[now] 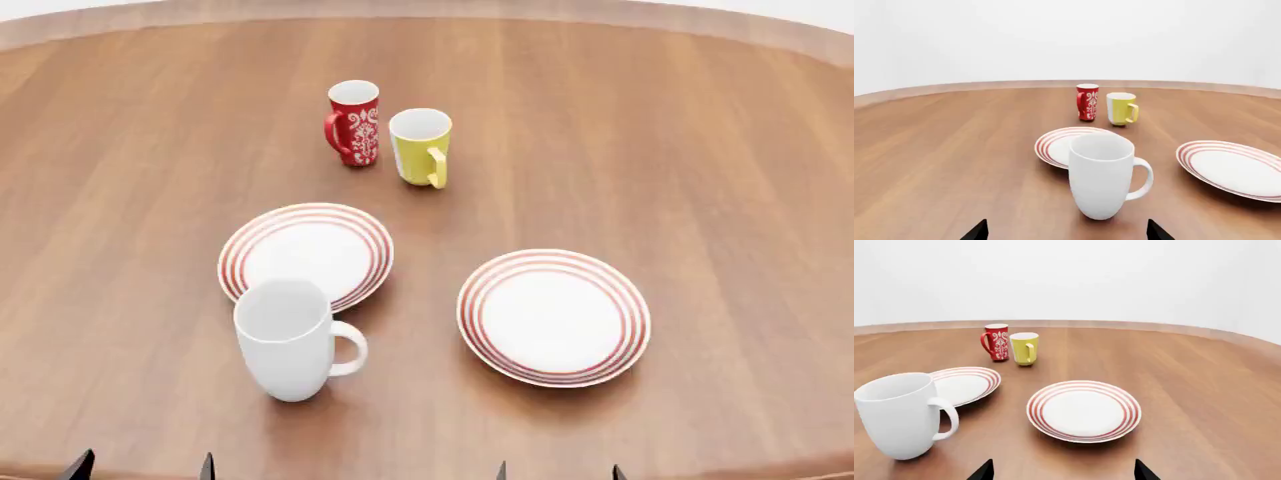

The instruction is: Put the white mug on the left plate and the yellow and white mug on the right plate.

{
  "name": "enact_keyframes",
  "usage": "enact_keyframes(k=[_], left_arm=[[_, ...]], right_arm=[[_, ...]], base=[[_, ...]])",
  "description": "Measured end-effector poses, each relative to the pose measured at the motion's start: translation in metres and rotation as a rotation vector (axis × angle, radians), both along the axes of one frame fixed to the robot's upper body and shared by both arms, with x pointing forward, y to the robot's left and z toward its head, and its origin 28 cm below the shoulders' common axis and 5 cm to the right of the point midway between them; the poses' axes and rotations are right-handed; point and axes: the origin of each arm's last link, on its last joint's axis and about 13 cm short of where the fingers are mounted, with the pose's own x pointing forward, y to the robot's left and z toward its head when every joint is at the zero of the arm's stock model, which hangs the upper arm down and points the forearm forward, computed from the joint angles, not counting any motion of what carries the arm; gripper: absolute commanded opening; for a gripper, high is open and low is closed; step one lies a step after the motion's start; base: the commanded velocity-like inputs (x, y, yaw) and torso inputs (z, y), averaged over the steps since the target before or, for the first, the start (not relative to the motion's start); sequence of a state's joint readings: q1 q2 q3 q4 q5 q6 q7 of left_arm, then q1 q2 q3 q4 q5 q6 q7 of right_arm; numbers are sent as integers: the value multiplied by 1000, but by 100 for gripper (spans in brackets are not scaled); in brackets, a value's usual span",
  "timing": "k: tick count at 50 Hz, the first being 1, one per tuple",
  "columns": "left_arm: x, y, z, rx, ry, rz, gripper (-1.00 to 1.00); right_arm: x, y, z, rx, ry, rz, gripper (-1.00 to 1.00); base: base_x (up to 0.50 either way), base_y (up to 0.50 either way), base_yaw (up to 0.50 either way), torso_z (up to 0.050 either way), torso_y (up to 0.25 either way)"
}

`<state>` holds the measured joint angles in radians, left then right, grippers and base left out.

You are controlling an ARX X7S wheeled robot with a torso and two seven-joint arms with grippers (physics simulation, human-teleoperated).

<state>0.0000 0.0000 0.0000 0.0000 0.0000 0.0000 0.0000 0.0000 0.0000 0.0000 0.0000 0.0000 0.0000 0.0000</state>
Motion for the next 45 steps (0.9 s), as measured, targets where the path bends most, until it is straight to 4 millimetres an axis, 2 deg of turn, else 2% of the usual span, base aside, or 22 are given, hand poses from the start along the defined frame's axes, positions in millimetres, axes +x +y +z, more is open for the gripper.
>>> enact_keyframes(k=[12,45], left_arm=[[-2,2,-1,6,6,-7,100],[-4,3,1,18,3,-3,100]], right_arm=[[0,4,-3,-4,17,13,100],[-3,10,0,-45,16,49,100]], base=[[0,0,11,0,0],[0,0,500,0,0]])
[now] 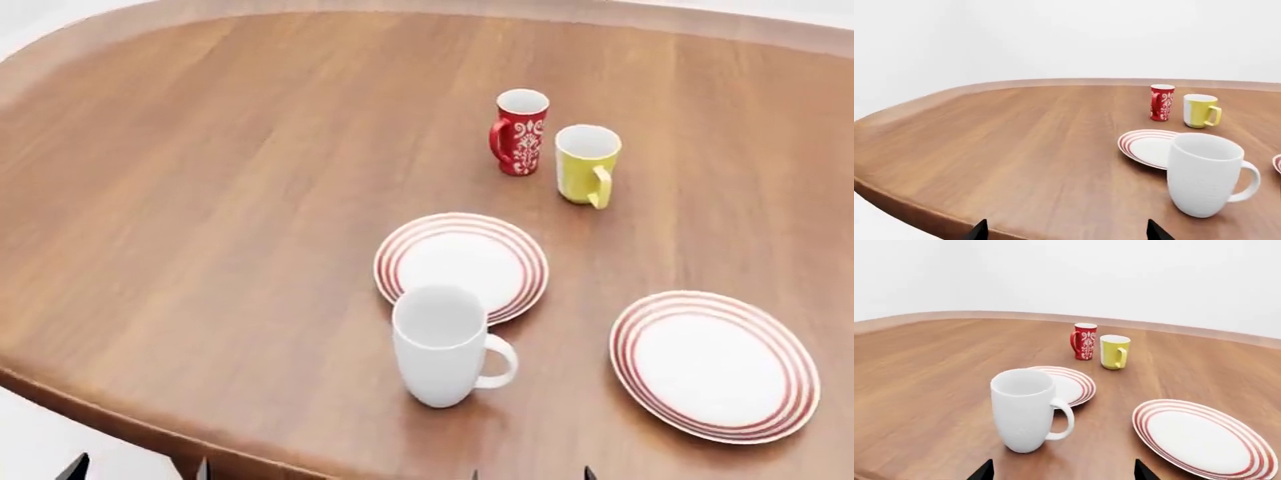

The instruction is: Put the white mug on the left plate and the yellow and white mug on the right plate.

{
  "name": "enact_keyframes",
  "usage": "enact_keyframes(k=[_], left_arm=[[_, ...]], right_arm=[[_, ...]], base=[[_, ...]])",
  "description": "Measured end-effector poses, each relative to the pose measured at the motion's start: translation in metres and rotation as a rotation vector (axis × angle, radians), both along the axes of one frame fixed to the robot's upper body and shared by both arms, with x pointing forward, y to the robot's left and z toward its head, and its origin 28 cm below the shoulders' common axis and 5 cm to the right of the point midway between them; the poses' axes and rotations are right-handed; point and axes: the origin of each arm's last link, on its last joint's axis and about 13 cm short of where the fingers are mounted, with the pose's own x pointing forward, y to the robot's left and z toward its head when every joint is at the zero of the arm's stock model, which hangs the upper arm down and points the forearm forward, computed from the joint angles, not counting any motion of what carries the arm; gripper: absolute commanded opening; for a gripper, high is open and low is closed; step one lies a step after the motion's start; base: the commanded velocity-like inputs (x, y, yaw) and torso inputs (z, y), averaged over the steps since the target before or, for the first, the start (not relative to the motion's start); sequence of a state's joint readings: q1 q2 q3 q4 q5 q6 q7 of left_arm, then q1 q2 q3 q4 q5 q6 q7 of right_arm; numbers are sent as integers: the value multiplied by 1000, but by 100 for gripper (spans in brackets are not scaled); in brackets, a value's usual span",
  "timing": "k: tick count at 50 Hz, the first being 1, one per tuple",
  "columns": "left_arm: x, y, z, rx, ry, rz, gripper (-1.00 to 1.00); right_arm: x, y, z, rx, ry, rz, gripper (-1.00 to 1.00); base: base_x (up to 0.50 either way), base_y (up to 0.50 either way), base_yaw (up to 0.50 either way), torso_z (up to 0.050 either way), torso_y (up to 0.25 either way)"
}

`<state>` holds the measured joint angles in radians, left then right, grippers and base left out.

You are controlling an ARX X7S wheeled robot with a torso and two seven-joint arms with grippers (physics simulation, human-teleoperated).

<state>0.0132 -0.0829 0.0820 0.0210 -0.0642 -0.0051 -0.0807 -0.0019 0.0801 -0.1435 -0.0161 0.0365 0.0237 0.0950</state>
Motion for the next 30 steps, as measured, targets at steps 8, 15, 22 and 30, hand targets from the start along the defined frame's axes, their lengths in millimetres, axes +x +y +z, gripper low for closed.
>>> enact_keyframes(k=[8,15,22,30], left_arm=[[0,1,1,-1,-2,3,100],[3,6,12,9,-13,12,100],[5,14,27,8,-35,19,100],[3,19,37,0,-60,25,100]], right_arm=[[1,1,3,2,-2,12,100],[5,0,9,11,-8,32,100],[7,-4,14,25,-21,21,100],[8,-8,16,32,-32,2,100]], base=[[0,0,188,0,0],[112,-487,0,0,0],[112,-487,0,0,0],[88,-392,0,0,0]])
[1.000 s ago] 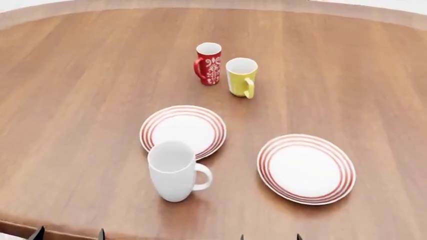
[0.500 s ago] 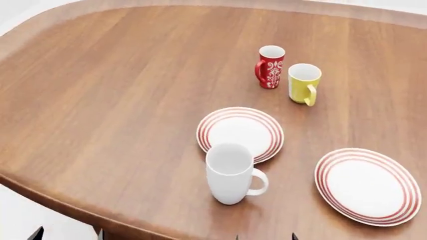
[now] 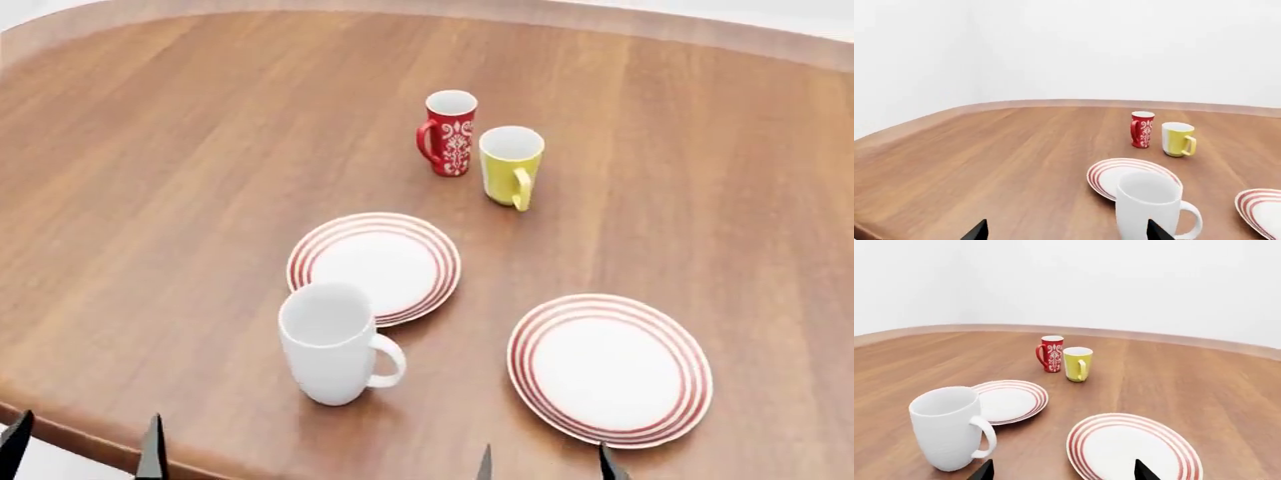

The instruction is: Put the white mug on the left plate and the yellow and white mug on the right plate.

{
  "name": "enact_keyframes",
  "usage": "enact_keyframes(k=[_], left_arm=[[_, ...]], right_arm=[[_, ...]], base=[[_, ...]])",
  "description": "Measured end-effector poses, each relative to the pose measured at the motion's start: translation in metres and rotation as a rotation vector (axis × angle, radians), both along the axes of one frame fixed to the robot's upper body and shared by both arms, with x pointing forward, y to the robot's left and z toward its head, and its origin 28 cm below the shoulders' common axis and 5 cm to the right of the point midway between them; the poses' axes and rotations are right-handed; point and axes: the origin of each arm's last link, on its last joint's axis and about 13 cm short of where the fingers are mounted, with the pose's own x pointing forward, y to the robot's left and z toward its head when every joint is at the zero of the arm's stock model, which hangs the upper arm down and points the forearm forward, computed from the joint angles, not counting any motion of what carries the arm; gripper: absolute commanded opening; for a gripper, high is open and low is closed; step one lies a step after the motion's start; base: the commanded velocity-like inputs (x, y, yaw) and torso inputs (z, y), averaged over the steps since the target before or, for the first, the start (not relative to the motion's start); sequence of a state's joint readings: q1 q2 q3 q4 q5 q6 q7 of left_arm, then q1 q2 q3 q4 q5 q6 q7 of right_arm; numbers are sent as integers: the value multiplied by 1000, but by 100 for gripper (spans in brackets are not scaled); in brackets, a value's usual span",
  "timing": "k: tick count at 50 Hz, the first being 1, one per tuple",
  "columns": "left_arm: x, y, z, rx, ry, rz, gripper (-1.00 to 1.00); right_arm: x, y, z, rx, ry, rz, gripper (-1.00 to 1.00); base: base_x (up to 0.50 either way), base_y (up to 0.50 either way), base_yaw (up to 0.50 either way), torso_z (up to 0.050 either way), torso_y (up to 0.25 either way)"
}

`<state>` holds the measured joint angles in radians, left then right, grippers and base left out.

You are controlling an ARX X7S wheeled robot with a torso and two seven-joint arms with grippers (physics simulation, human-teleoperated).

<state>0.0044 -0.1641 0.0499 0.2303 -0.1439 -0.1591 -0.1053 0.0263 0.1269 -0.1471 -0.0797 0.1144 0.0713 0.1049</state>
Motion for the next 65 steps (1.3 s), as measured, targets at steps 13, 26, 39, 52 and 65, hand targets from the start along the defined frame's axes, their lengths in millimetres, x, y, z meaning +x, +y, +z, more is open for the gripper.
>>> enact_keyframes(k=[13,26,39,52,65], left_arm=[[-7,11,32,-33,-119,45,100],[-12,17,42,-42,-172,101,100],[-15,19,45,-54,-188,111,100],[-16,20,46,-63,-194,113,100],[-18,21,47,-65,-199,114,100]], right_arm=[[-1,-5,3,24,-23,-43,100],[-2,-5,4,27,-29,-47,100],[-1,-5,3,-6,-30,-69,100],[-1,-5,1,-45,-11,-82,100],[-2,-4,1,-43,-14,-68,100]], base=[[121,28,0,0,0],[487,112,0,0,0],[-10,55,0,0,0],[51,19,0,0,0],[476,160,0,0,0]])
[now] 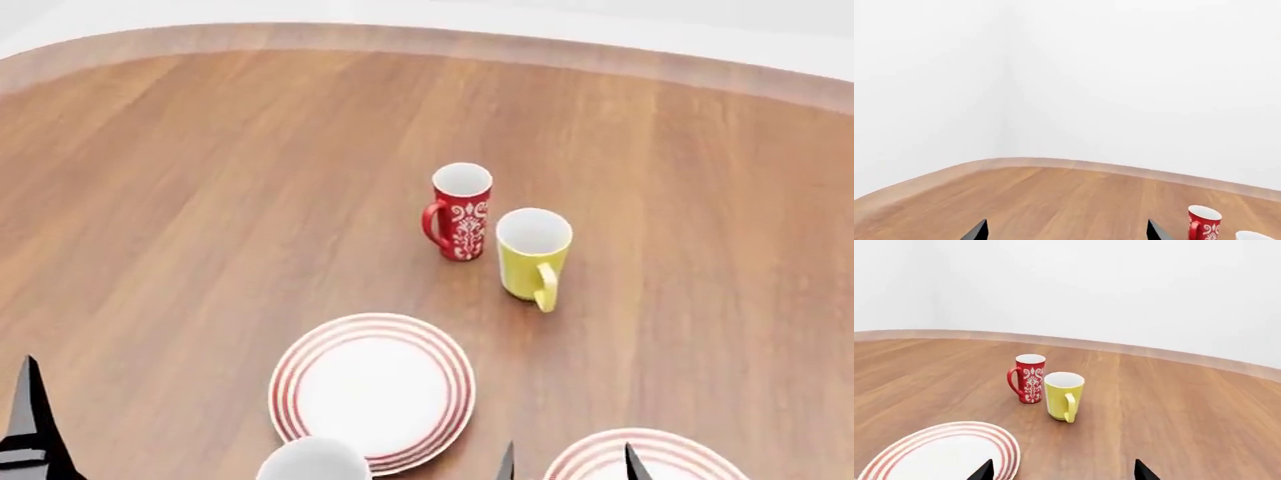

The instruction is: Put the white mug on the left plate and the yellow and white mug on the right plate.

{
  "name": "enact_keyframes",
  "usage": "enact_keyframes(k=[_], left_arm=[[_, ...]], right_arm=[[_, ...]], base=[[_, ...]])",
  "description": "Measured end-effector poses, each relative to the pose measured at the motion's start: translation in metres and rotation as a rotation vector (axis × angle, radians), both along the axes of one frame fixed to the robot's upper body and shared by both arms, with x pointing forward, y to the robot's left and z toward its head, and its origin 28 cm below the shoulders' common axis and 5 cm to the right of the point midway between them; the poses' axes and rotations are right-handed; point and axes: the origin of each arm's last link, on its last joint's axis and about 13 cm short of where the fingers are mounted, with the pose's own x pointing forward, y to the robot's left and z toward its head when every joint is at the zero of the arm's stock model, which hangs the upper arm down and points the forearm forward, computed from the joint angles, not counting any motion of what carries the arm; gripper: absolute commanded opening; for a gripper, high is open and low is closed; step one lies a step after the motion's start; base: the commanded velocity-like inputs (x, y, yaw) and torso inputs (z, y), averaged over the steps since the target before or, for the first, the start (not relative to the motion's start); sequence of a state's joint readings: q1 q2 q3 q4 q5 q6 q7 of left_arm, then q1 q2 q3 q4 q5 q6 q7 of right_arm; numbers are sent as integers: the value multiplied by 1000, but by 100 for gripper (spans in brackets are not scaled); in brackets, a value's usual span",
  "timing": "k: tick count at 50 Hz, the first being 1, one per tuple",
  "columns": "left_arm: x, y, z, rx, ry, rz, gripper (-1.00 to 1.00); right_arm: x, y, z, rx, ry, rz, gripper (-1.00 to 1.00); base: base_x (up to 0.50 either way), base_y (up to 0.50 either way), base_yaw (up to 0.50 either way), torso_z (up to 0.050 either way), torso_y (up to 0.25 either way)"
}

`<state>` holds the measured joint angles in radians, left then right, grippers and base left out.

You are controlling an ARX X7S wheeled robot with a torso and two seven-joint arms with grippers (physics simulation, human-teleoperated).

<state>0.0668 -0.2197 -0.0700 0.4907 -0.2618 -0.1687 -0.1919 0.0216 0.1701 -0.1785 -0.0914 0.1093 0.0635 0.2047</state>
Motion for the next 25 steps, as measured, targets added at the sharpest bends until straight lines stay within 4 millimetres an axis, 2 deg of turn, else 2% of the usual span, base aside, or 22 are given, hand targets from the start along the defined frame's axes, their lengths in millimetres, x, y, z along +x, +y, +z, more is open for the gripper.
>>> enact_keyframes(k=[14,25], left_arm=[[0,0,1,3,-1,1,100],[-1,0,2,5,-4,-2,100]], right_arm=[[1,-1,0,3,-4,-2,100],[0,-2,1,10,-15,-6,100]], base=[[468,153,0,0,0],[0,0,0,0,1]])
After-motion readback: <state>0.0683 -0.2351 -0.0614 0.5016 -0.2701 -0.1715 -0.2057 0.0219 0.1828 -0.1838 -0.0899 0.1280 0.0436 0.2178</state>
